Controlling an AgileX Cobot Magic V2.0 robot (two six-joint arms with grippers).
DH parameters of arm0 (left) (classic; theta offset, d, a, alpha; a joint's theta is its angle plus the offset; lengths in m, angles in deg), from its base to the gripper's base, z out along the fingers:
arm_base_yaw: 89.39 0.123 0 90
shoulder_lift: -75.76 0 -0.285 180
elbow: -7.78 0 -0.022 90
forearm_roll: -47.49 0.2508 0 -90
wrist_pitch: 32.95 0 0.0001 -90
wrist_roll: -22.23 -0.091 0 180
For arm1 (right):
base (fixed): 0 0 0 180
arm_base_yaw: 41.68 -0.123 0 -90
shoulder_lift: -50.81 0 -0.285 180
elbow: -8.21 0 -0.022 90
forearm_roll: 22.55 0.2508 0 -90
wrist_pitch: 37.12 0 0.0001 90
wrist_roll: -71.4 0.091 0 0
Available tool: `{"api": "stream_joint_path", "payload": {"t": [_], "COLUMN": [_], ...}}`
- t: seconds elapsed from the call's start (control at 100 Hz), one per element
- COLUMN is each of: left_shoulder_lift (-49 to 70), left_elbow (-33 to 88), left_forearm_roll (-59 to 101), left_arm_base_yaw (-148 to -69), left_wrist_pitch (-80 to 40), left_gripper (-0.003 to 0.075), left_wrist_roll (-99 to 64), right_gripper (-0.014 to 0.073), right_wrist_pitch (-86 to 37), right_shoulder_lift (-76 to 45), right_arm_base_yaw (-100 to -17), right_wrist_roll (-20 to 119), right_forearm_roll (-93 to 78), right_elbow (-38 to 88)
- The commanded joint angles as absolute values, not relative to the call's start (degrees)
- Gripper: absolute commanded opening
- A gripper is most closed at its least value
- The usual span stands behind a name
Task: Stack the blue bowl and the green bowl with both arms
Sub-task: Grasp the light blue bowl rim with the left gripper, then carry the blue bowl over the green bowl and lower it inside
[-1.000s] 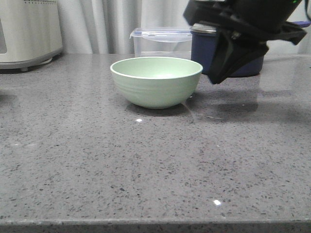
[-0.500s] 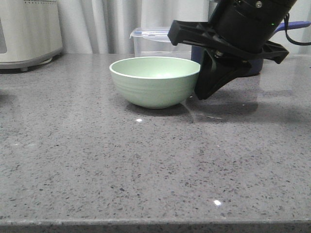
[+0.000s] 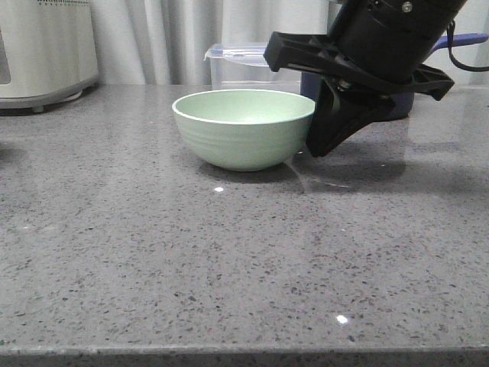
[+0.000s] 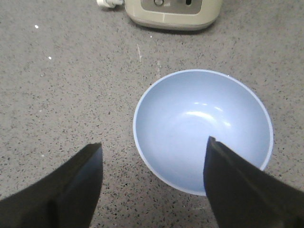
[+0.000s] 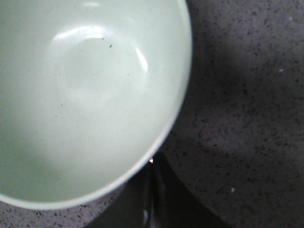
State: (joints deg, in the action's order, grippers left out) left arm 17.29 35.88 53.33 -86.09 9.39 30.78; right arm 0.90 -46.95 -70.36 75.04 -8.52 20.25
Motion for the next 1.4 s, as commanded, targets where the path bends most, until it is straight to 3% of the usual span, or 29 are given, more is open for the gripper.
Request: {"api": "stream_joint_path", "payload": {"t": [0.0, 0.26, 0.66, 0.76, 0.95, 1.12, 1.39], "left_shoulder_lift": [12.6, -0.4, -7.8, -7.9, -7.9, -7.9, -7.8], "left_elbow": [31.8, 28.2, 27.1, 26.8, 26.8, 26.8, 25.4], "left_forearm_roll": [52.8, 51.0, 50.9, 50.4, 50.2, 50.2, 47.5], "left_arm_base_yaw": [-85.5, -81.7, -81.6, -81.6, -81.6, -81.6, -81.7], "left_wrist_pitch": [7.9, 10.1, 7.5, 7.3, 7.1, 7.1, 8.0], "left_gripper": [0.0440, 0.0440, 0.0430, 0.0354, 0.0125, -0.0016, -0.0020], "left_wrist_roll": [31.7, 31.7, 31.7, 31.7, 31.7, 31.7, 30.7], "right_gripper": [-0.0080, -0.0080, -0.0080, -0.0080, -0.0080, -0.0080, -0.0080], "right_wrist_pitch": [-1.5, -1.5, -1.5, -1.5, -1.5, -1.5, -1.5], "right_shoulder_lift": [-45.0, -45.0, -45.0, -45.0, -45.0, -45.0, -45.0], "right_arm_base_yaw": [-70.3, -70.3, -70.3, -70.3, -70.3, -70.3, -70.3], "right_wrist_roll": [74.2, 74.2, 74.2, 74.2, 74.2, 74.2, 74.2], "right_forearm_roll": [-7.6, -7.6, -7.6, -7.6, -7.6, -7.6, -7.6], "right_elbow": [19.0, 19.0, 19.0, 19.0, 19.0, 19.0, 19.0]}}
